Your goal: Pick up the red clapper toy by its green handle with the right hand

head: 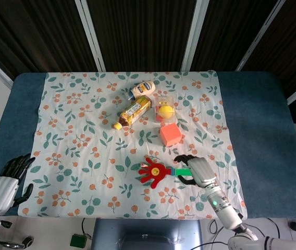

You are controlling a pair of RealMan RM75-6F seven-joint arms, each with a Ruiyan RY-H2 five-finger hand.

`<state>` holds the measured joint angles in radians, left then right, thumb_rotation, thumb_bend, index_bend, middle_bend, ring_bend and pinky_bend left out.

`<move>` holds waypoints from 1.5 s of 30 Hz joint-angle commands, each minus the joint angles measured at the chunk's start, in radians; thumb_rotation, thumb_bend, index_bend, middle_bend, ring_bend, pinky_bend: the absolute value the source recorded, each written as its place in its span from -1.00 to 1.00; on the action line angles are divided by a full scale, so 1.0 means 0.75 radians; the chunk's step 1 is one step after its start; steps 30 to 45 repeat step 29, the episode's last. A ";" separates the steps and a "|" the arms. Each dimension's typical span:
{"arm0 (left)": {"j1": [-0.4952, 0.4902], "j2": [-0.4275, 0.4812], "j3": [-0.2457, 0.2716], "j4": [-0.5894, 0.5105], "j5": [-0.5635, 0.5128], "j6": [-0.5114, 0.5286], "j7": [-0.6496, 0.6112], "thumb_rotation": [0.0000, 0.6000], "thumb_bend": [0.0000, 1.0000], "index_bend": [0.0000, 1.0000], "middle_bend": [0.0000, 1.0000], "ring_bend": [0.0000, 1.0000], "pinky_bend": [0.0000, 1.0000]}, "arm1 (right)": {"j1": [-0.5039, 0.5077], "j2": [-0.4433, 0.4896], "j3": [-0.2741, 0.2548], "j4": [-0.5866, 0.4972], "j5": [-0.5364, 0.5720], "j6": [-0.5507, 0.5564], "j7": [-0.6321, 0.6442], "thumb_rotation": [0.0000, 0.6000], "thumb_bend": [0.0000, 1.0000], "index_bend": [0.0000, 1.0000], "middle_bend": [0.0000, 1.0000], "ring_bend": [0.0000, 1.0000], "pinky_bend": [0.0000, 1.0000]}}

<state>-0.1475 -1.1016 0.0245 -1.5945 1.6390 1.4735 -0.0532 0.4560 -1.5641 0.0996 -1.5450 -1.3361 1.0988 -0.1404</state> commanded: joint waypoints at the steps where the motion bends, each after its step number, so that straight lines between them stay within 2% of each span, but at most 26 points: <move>1: -0.003 -0.002 -0.001 0.000 -0.005 -0.007 0.007 1.00 -0.02 -1.00 -1.00 -1.00 -0.81 | 0.000 0.067 -0.003 -0.054 0.038 -0.022 -0.050 1.00 -0.47 -1.00 -0.76 -0.89 -0.41; 4: -0.003 -0.001 0.000 -0.004 -0.004 -0.010 0.011 1.00 -0.02 -1.00 -1.00 -1.00 -0.80 | -0.003 0.150 -0.015 -0.116 0.082 -0.039 -0.135 1.00 -0.52 -1.00 -0.98 -1.00 -0.66; 7: -0.002 -0.003 -0.004 -0.004 -0.006 -0.003 0.015 1.00 -0.02 -1.00 -1.00 -1.00 -0.80 | -0.024 0.256 -0.037 -0.219 0.111 -0.020 -0.227 1.00 -0.56 -1.00 -1.00 -1.00 -0.88; 9: 0.007 -0.011 -0.017 0.002 -0.020 0.017 0.044 1.00 -0.02 -1.00 -1.00 -1.00 -0.80 | -0.074 0.349 -0.081 -0.309 0.062 0.063 -0.293 1.00 -0.58 -1.00 -1.00 -1.00 -0.98; 12: 0.019 -0.030 -0.038 0.007 -0.048 0.044 0.091 1.00 -0.02 -1.00 -1.00 -1.00 -0.80 | -0.216 0.454 -0.169 -0.387 -0.096 0.318 -0.386 1.00 -0.59 -1.00 -1.00 -1.00 -1.00; 15: 0.019 -0.041 -0.045 0.009 -0.042 0.056 0.099 1.00 -0.02 -1.00 -1.00 -1.00 -0.80 | -0.388 0.507 -0.234 -0.382 -0.238 0.607 -0.365 1.00 -0.59 -1.00 -1.00 -1.00 -1.00; 18: 0.018 -0.066 -0.038 0.038 0.014 0.088 0.114 1.00 -0.02 -1.00 -1.00 -1.00 -0.80 | -0.536 0.521 -0.247 -0.285 -0.303 0.851 -0.262 1.00 -0.59 -1.00 -1.00 -1.00 -1.00; 20: 0.022 -0.077 -0.030 0.050 0.033 0.099 0.129 1.00 -0.02 -1.00 -1.00 -1.00 -0.81 | -0.596 0.514 -0.223 -0.209 -0.276 0.938 -0.173 1.00 -0.59 -1.00 -1.00 -1.00 -1.00; 24: 0.018 -0.083 -0.027 0.035 0.016 0.071 0.153 1.00 -0.02 -1.00 -1.00 -1.00 -0.82 | -0.617 0.567 -0.200 -0.179 -0.274 0.941 -0.040 1.00 -0.60 -1.00 -1.00 -1.00 -1.00; 29: 0.014 -0.061 -0.013 -0.006 -0.009 0.023 0.163 1.00 -0.03 -1.00 -1.00 -1.00 -0.83 | -0.618 0.562 -0.203 -0.151 -0.329 0.919 -0.018 1.00 -0.59 -1.00 -1.00 -1.00 -1.00; 45: 0.014 -0.061 -0.013 -0.006 -0.009 0.023 0.163 1.00 -0.03 -1.00 -1.00 -1.00 -0.83 | -0.618 0.562 -0.203 -0.151 -0.329 0.919 -0.018 1.00 -0.59 -1.00 -1.00 -1.00 -1.00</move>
